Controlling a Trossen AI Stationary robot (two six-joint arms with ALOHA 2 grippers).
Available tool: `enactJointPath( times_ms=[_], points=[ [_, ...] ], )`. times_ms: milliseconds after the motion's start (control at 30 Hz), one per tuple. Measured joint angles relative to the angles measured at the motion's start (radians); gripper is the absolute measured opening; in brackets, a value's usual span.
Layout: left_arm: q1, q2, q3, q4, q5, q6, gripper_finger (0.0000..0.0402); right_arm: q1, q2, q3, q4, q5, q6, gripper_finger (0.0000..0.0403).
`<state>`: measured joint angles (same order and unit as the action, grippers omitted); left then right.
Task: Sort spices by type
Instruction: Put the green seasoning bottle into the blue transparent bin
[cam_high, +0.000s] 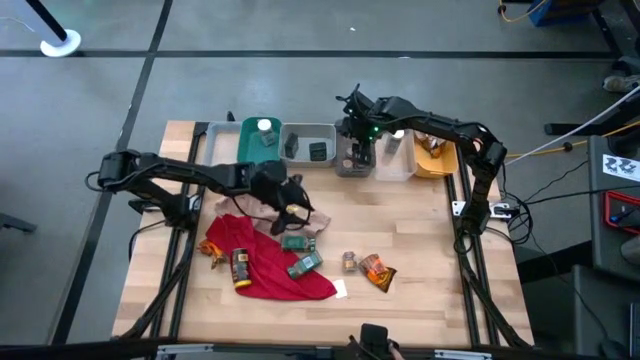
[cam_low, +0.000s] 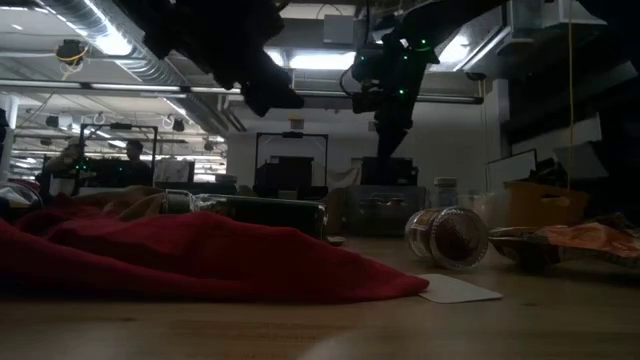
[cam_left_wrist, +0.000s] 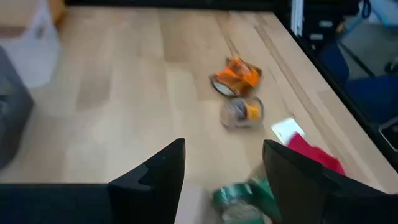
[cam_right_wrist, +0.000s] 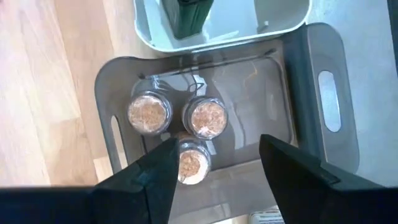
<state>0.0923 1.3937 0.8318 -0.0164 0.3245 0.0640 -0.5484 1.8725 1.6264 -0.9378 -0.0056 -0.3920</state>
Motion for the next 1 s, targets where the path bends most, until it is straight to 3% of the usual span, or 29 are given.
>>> enactJointPath(
  times_ms=[433, 1000],
  points=[
    [-0.176, 0.049, 0.000, 0.016, -0.211, -0.012, 0.0198, 0.087, 0.000, 0.000, -0.013, -0.004, 0.002, 0.0223],
    [-0.186, 0.234, 0.000, 0.055, -0.223, -0.076, 0.0198, 0.256, -0.057, 0.000, -0.243, 0.017, 0.122, 0.0223]
  ],
)
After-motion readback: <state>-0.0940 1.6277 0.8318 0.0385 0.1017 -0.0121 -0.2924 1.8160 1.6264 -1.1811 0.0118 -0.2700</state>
